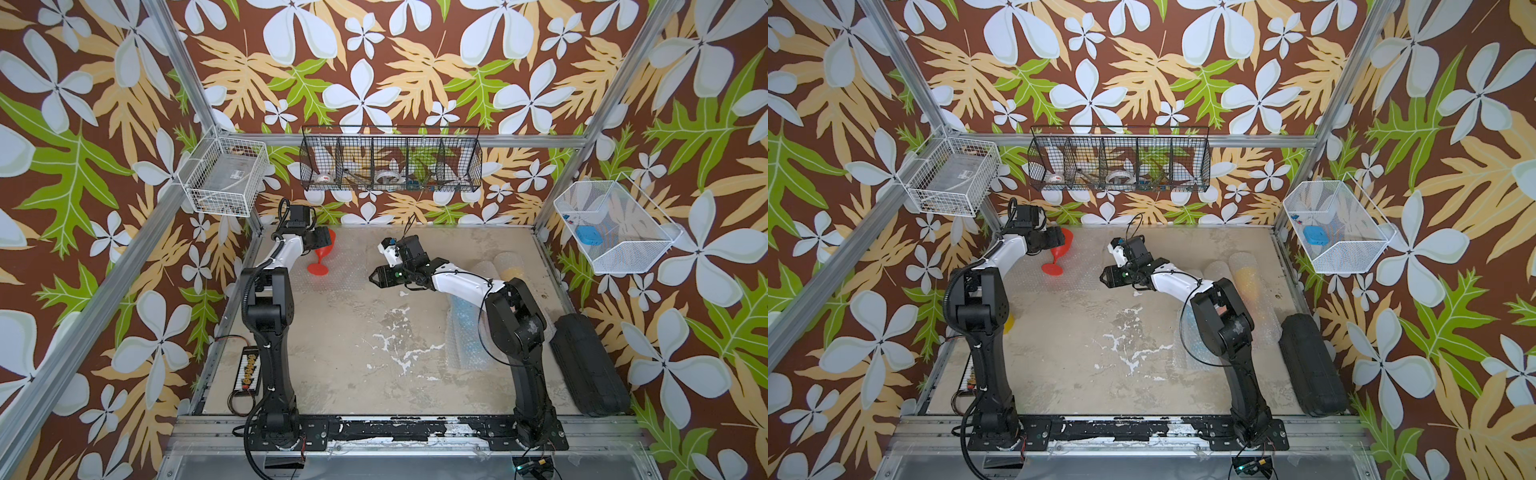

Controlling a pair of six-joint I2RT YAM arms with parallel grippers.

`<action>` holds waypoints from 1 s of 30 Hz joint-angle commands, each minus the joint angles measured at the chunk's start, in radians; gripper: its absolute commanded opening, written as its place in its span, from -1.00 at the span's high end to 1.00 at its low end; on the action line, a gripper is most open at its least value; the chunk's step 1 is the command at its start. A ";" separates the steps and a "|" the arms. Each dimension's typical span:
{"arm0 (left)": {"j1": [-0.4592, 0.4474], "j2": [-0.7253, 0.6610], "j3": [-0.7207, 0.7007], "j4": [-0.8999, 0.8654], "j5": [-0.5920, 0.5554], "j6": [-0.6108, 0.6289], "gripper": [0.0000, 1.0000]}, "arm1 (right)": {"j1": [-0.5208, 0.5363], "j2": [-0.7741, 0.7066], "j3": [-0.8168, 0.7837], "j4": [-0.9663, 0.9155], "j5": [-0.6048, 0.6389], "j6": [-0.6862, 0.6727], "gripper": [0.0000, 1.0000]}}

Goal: Unpack wine glasses from bubble wrap
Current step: Pick up the wine glass from the bubble wrap.

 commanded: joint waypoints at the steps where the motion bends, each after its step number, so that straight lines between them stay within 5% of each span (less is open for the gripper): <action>1: -0.010 0.020 0.020 -0.013 -0.014 0.036 -0.67 | -0.001 -0.010 -0.011 0.029 0.010 -0.010 -0.19; 13: -0.010 0.125 0.122 -0.033 -0.018 0.079 -0.68 | -0.006 -0.026 -0.052 0.054 0.006 -0.004 -0.24; 16: -0.010 0.156 0.163 -0.063 -0.034 0.068 -0.68 | -0.006 -0.024 -0.057 0.060 0.003 0.001 -0.55; 30: -0.010 0.227 0.263 -0.129 -0.036 0.072 -0.67 | -0.007 -0.018 -0.051 0.065 -0.004 -0.002 -0.53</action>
